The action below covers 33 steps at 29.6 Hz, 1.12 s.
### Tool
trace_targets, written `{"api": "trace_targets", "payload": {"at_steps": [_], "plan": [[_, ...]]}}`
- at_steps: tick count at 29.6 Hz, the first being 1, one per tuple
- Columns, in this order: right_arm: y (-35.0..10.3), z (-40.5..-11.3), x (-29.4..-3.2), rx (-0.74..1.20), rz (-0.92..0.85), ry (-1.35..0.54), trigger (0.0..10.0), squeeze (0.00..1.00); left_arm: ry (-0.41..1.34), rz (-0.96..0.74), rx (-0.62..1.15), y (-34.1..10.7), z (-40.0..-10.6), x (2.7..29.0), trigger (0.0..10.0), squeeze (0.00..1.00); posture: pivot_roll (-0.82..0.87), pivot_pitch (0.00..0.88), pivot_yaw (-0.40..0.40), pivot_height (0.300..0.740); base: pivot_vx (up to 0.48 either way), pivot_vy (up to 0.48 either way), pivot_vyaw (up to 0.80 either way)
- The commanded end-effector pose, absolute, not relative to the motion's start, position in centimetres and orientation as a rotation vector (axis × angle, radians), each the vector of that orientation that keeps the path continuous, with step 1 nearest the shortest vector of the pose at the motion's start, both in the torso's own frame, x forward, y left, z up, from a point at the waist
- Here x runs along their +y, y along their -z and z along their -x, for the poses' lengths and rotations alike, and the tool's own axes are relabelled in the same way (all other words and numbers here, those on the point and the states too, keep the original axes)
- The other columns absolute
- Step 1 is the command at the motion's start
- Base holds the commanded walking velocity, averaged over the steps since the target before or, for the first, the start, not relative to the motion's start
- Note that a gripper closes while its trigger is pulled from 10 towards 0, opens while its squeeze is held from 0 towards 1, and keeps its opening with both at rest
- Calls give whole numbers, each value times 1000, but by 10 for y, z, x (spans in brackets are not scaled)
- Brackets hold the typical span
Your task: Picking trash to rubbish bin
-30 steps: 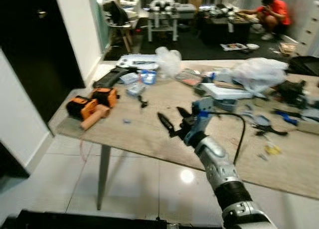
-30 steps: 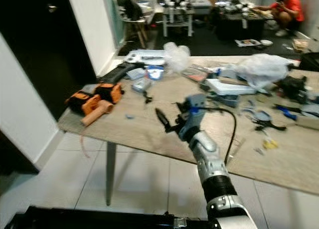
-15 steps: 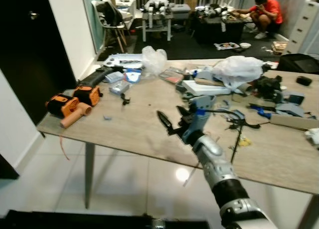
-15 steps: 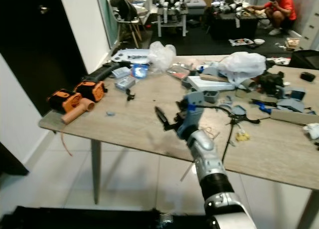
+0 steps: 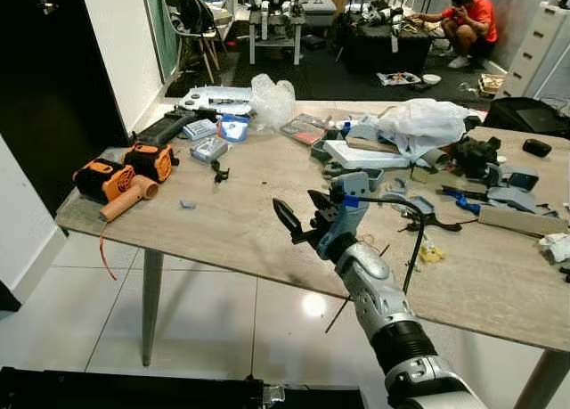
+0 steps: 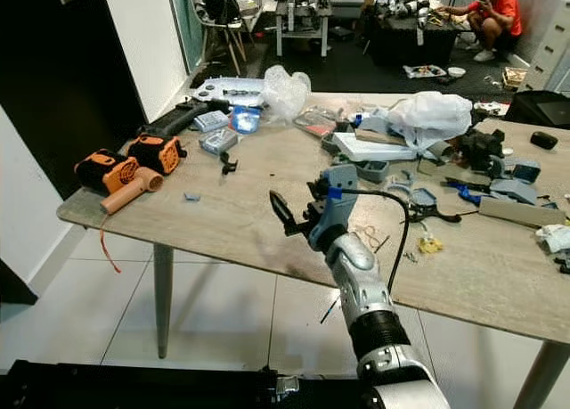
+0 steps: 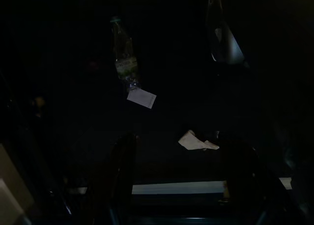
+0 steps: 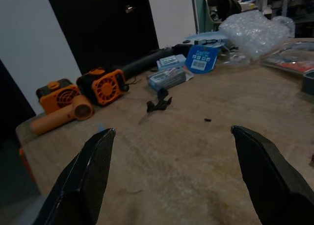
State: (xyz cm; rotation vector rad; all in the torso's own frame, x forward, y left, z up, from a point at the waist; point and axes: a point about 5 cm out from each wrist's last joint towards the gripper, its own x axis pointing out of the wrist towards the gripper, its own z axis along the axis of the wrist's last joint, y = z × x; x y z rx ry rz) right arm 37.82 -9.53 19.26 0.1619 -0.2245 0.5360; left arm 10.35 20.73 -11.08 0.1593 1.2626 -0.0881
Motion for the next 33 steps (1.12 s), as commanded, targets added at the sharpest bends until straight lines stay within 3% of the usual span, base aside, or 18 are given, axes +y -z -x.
{"api": "trace_targets", "payload": {"at_steps": [1,33], "plan": [[-189,-378,-95,-217,-169,-528,10000,0,119,-148,1290,114,-95,201,10000,0,-46,161,12,740,345,0,0],[-192,-378,-94,-237,-138,-521,10000,0,141,-173,1284,113,-97,202,10000,0,-46,157,23,740,339,0,0]]}}
